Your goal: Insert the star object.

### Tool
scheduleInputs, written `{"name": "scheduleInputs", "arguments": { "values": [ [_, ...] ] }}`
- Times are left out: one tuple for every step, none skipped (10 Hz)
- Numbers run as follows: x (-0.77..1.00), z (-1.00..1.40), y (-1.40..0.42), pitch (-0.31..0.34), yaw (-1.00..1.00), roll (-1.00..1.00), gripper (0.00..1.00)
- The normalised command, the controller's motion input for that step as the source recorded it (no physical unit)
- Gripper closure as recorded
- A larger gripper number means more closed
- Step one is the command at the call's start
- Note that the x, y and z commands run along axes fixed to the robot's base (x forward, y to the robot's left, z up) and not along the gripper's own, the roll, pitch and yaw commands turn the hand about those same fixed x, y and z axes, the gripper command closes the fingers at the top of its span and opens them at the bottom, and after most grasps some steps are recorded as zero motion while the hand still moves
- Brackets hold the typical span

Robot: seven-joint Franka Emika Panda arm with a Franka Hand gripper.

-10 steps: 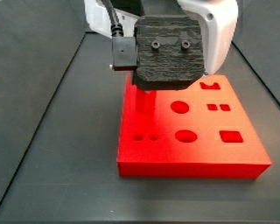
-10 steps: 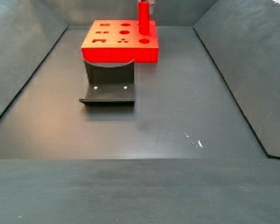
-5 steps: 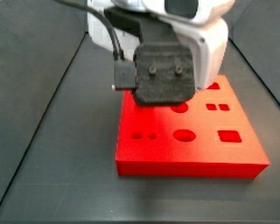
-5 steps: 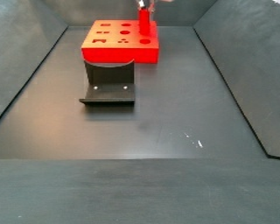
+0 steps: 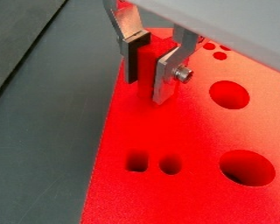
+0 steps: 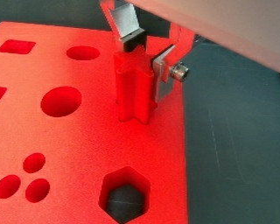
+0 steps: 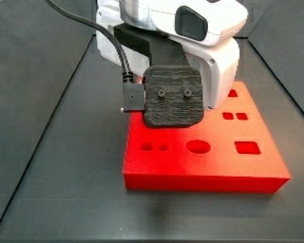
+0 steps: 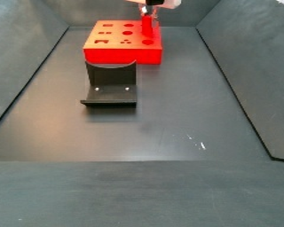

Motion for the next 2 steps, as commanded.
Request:
{"name": "scheduleInputs", "arguments": {
  "values": [
    [0.0,0.0,-0.01,0.0,0.0,0.02,1.0],
    [0.0,0.0,0.0,0.0,0.0,0.0,1.0]
  ]
}}
